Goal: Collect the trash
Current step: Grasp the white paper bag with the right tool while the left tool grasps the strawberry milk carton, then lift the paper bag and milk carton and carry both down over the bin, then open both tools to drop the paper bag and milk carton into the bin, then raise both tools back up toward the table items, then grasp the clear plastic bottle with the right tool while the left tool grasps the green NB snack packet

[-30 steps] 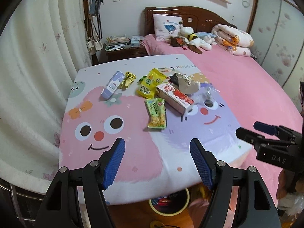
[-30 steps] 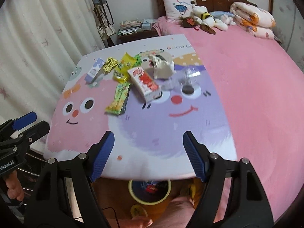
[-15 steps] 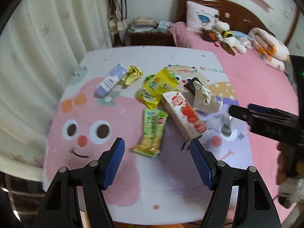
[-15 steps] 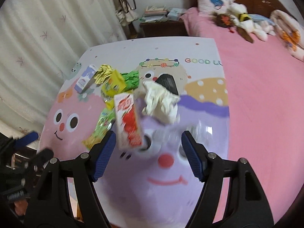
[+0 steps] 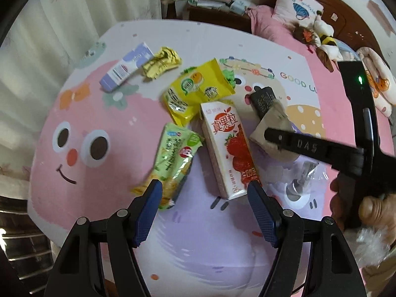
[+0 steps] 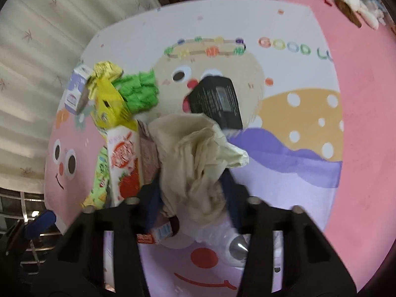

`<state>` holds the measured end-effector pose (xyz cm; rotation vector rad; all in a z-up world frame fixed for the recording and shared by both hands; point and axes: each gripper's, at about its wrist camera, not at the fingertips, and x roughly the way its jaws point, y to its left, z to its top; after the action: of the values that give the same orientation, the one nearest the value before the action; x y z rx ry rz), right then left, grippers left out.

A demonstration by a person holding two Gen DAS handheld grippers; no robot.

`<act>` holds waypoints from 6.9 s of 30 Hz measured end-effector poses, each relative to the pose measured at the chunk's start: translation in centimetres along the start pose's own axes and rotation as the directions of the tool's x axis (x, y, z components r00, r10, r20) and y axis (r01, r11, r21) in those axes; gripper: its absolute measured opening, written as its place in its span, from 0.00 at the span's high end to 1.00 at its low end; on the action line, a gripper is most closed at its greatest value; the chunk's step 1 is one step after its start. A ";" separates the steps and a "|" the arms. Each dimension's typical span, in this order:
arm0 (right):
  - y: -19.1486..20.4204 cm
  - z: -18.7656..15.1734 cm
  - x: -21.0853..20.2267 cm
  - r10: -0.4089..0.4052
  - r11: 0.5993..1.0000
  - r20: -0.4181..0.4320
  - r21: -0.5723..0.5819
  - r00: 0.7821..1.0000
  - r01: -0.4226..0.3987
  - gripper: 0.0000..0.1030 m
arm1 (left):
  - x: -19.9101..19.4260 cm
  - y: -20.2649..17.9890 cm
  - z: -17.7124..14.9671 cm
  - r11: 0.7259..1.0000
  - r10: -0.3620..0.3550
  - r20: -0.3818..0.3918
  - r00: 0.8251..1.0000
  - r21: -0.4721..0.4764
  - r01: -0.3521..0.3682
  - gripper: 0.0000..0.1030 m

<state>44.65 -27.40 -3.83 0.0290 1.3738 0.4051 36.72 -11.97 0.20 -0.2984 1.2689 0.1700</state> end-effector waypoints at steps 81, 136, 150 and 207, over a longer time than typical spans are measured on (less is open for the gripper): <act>23.9 -29.8 -12.8 0.093 0.990 0.253 0.077 0.963 -0.116 0.89 | -19.7 25.0 -20.8 0.930 -0.168 0.169 0.971 0.352 0.100 0.50; 5.9 -49.0 30.0 0.049 0.871 -0.094 0.492 0.994 0.004 0.55 | 25.0 22.1 -37.7 0.961 -0.043 -0.200 0.979 0.261 0.096 0.22; 9.7 -46.8 19.2 0.111 0.861 -0.019 0.501 0.994 -0.087 0.55 | 9.9 22.1 -32.3 0.963 -0.139 -0.038 0.990 0.229 0.144 0.21; 1.8 -25.9 -12.3 -0.045 0.833 0.394 0.522 0.918 -0.183 0.38 | -15.2 17.7 -12.3 0.961 -0.093 0.152 0.984 0.271 0.049 0.21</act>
<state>17.78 -34.92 2.88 0.6140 1.0470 0.0396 15.96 1.62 9.24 -0.0953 1.1007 -0.0387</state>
